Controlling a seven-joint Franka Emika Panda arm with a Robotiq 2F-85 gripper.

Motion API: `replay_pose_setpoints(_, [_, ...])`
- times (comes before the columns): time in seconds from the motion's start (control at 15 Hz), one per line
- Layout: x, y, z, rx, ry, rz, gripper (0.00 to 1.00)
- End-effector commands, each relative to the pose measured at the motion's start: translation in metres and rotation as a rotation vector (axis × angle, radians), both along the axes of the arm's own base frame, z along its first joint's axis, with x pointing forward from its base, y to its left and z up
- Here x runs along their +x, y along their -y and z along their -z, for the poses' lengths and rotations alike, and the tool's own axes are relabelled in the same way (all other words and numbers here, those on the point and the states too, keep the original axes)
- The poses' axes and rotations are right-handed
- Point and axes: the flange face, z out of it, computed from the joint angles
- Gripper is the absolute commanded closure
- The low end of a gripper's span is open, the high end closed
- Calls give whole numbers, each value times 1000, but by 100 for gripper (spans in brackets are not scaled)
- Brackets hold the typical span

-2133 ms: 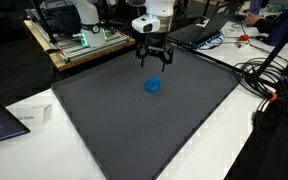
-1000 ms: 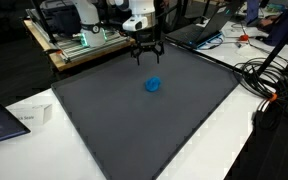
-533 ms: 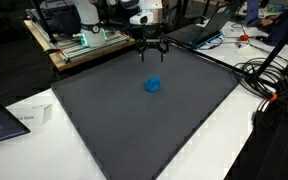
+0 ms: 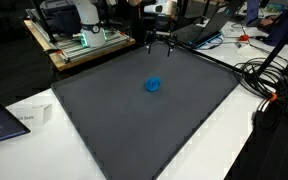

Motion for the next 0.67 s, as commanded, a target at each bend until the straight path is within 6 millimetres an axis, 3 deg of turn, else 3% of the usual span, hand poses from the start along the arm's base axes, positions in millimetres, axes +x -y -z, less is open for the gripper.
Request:
replay_pose_setpoints(0.0, [13, -24, -10, -73, -40, -1, 0])
replay_pose_setpoints(0.07, [3, -16, -7, -41, -29, -7, 0])
replay_pose_setpoints(0.2, [4, -23, -9, -43, -32, -16, 0])
replay_pose_setpoints(0.6, [13, -17, -13, -58, -53, -16, 0])
